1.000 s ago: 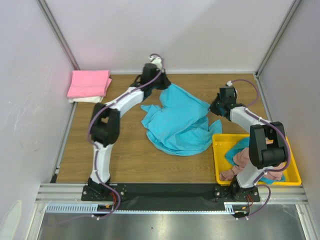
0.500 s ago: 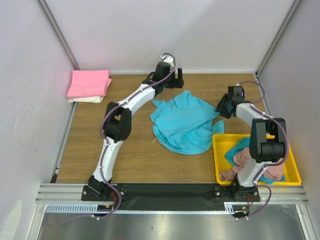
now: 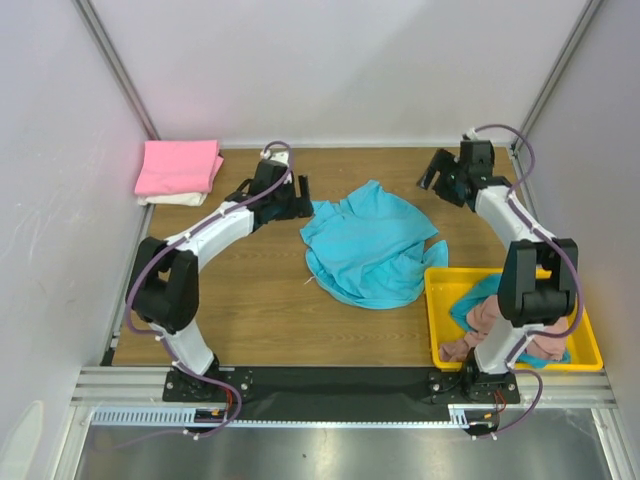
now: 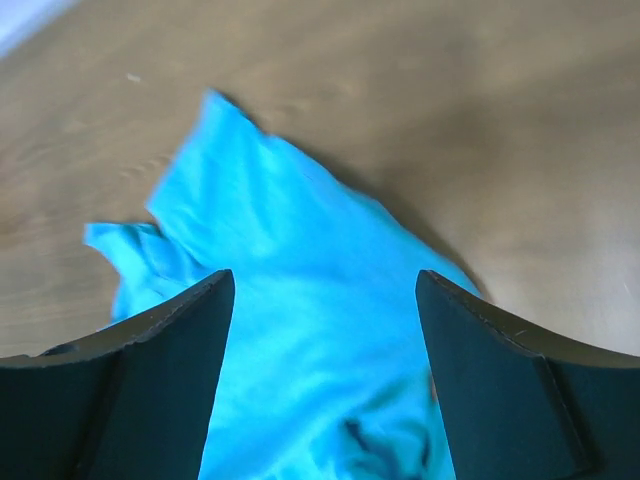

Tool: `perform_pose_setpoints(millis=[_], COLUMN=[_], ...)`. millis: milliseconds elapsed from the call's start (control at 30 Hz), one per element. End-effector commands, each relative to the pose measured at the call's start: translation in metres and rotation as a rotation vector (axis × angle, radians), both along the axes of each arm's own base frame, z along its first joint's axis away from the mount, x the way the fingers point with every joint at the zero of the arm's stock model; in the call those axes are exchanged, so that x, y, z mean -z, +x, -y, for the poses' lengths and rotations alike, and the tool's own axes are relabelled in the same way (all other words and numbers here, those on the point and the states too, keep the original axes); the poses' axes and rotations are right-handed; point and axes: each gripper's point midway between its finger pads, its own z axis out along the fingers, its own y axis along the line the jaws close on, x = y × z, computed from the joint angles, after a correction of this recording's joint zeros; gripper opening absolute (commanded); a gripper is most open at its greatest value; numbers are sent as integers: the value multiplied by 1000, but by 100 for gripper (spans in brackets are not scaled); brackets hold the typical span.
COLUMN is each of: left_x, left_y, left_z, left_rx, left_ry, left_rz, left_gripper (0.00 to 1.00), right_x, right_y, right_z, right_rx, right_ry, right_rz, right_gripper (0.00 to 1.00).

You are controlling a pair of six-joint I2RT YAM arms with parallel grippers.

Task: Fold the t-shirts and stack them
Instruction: Flatten the tshirt out

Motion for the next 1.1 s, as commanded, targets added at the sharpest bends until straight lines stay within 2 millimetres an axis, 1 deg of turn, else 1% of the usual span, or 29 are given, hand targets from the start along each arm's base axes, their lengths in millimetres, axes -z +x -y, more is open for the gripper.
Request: perform_pose_setpoints(millis=[0, 33, 67, 100, 133, 167, 233, 267, 333, 367, 400, 467, 500, 600, 633, 700, 733, 767, 833, 1000, 1067], left_x=[27, 29, 29, 29, 29, 34, 38, 40, 43, 42, 44, 46, 47, 52, 53, 54, 54, 52, 51, 51, 49], left_y=[-5, -4, -3, -3, -4, -7, -7, -8, -9, -11, -11, -12, -14, -15, -16, -16, -17, -17, -17, -16, -15], left_z=[-19, -19, -17, -12, -8, -9, -9, -11, -11, -9, -8, -4, -1, 1, 2, 3, 2, 2, 2, 3, 4], left_rx=[-96, -94, -88, -65, -44, -42, -37, -38, -25, -12, -4, 14, 30, 39, 41, 43, 41, 44, 48, 52, 51], left_ry=[-38, -35, -37, -55, -64, -63, -57, -51, -43, -48, -52, -61, -71, -77, -79, -82, -81, -83, -81, -82, -84], left_rz=[-93, -95, -92, -88, -90, -98, -98, -104, -109, -111, -115, -119, -126, -144, -148, -150, -151, -149, -145, -149, -147], left_gripper=[84, 84, 83, 83, 83, 83, 83, 83, 83, 84, 84, 84, 84, 84, 84, 84, 85, 85, 85, 85, 85], right_x=[-27, -11, -18, -15, 0, -2, 7, 12, 24, 37, 36, 45, 53, 64, 71, 78, 83, 88, 98, 109, 111], right_y=[39, 48, 57, 64, 71, 80, 89, 98, 101, 101, 102, 101, 100, 97, 94, 90, 89, 86, 81, 75, 75], right_z=[-37, -43, -54, -59, -64, -68, -68, -69, -72, -77, -81, -84, -83, -83, -85, -87, -84, -87, -83, -78, -77], right_rx=[-156, -174, -211, -228, -251, -271, -292, -305, -356, -391, -415, -439, -443, -446, -455, -474, -470, -479, -486, -477, -478], right_ry=[-15, -27, -45, -51, -52, -60, -78, -83, -112, -103, -105, -120, -132, -157, -155, -174, -198, -216, -260, -297, -303], right_rz=[128, 107, 137, 146, 131, 154, 146, 143, 118, 92, 83, 56, 37, 13, -3, -23, -37, -50, -77, -107, -112], right_gripper=[79, 78, 78, 78, 77, 77, 76, 76, 76, 75, 74, 73, 74, 73, 72, 70, 69, 68, 63, 58, 51])
